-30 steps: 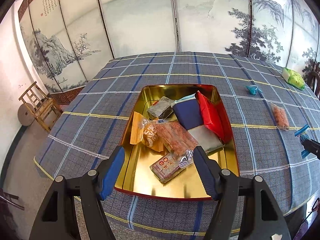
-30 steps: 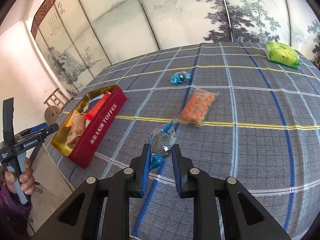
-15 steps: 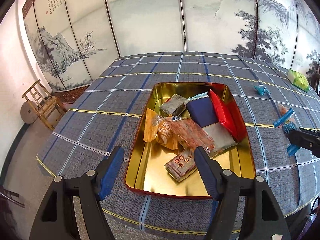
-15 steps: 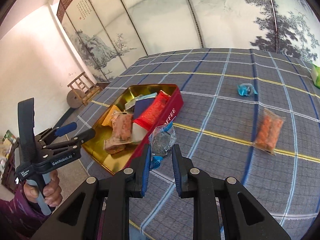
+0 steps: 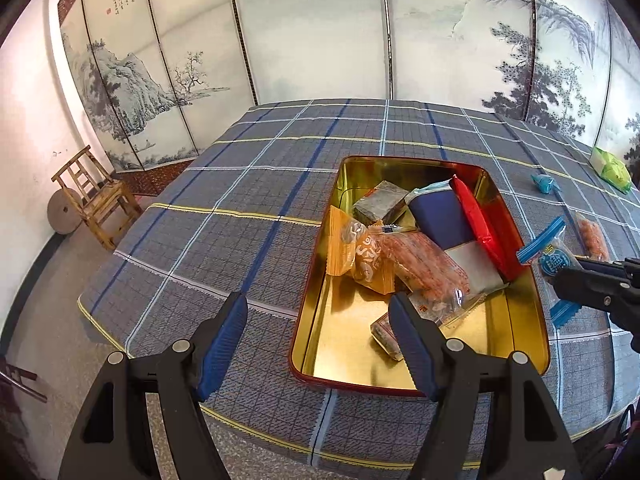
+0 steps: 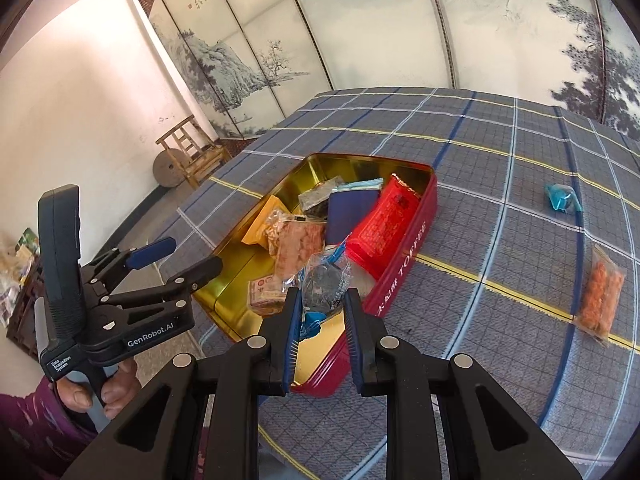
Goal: Organize snacks
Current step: 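Carry the blue-wrapped candy toward the tin with the right gripper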
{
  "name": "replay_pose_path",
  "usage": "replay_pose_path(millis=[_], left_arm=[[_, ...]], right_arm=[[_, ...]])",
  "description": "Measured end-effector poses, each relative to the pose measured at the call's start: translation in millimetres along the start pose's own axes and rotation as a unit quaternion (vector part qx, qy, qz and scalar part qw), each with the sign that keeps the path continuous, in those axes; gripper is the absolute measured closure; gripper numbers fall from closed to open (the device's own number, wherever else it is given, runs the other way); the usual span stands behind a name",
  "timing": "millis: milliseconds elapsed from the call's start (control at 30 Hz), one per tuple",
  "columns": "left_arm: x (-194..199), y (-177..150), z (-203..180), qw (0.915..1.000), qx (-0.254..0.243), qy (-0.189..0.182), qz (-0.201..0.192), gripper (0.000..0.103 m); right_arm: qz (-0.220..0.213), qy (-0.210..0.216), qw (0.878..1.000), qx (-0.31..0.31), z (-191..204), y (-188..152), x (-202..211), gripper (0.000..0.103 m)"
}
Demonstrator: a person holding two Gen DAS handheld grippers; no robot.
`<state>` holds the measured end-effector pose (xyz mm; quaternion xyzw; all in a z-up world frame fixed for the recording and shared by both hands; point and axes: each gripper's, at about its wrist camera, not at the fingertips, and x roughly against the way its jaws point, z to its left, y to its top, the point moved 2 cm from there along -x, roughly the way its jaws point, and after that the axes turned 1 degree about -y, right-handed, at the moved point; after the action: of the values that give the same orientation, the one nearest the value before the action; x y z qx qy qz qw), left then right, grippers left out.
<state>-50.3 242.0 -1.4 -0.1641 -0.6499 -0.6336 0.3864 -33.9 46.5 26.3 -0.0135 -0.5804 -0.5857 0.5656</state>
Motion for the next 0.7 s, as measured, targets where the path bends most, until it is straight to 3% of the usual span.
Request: replay_pose_path(millis=[700], left_arm=[[0,-4,28,0.9996,0.029,0.004,-0.004,0.029]], right_arm=[[0.026,0.000,0.999,0.020,21,3,-28,0.081]])
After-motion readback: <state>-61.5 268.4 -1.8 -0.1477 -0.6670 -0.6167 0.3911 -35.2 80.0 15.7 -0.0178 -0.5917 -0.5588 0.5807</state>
